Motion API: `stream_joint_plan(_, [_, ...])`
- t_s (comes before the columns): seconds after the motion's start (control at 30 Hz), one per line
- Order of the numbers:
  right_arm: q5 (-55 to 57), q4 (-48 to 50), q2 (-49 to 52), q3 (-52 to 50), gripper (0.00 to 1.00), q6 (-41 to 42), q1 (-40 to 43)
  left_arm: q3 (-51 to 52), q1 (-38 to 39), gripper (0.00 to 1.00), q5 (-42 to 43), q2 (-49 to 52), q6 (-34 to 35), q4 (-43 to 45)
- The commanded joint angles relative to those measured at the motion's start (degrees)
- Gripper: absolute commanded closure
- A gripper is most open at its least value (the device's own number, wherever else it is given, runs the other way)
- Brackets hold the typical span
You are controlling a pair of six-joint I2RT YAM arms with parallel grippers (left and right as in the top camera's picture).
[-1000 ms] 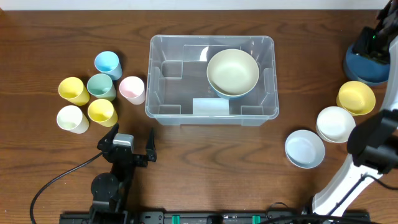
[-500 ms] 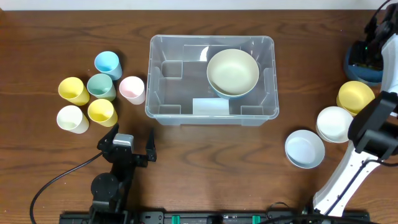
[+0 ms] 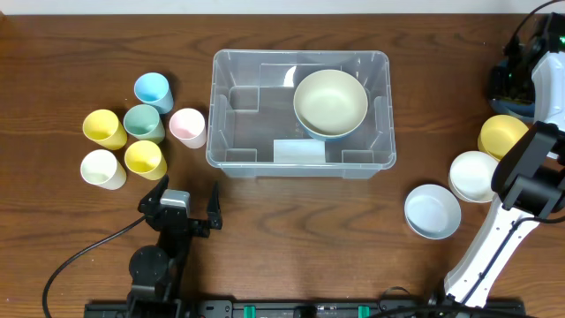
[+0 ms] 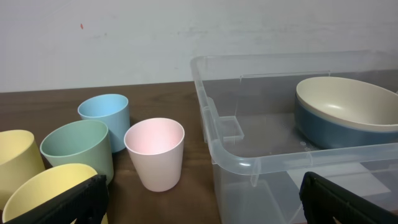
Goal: Pack container
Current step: 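Reach the right gripper to the second dark blue bowl and grip it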
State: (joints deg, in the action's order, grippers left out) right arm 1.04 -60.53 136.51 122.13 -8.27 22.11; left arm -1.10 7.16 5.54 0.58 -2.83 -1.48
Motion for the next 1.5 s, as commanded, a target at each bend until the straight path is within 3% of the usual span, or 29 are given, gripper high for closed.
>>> stream_joint_plan(0.0, [-0.44, 0.52, 2.14, -0.09, 0.54, -1.27, 0.0, 0.87, -0.35, 0.02, 0.46, -0.35, -0.13, -2.14])
stream_joint_plan(0.23, [-0.42, 1.11, 4.39, -0.09, 0.59, -1.27, 0.0, 0.87, -0.35, 0.02, 0.46, -0.35, -0.13, -2.14])
stream_joint_plan(0.47, [-0.44, 2.19, 4.68, -0.09, 0.8, -1.25, -0.04, 0.87, -0.35, 0.02, 0.46, -0.35, -0.13, -2.14])
stream_joint_plan(0.8, [-0.44, 3.08, 4.61, 0.11, 0.99, -1.22, -0.24, 0.87, -0.35, 0.02, 0.46, -0.35, -0.13, -2.14])
stream_joint_plan(1.03, [-0.74, 0.52, 4.61, 6.91, 0.99, -0.09, -1.38, 0.87, -0.35, 0.02, 0.46, -0.35, -0.11, -2.14])
stream_joint_plan(1.47, [-16.11, -15.02, 4.61, 35.82, 0.99, 3.08, -11.32, 0.87, -0.35, 0.02, 0.46, -0.35, -0.13, -2.14])
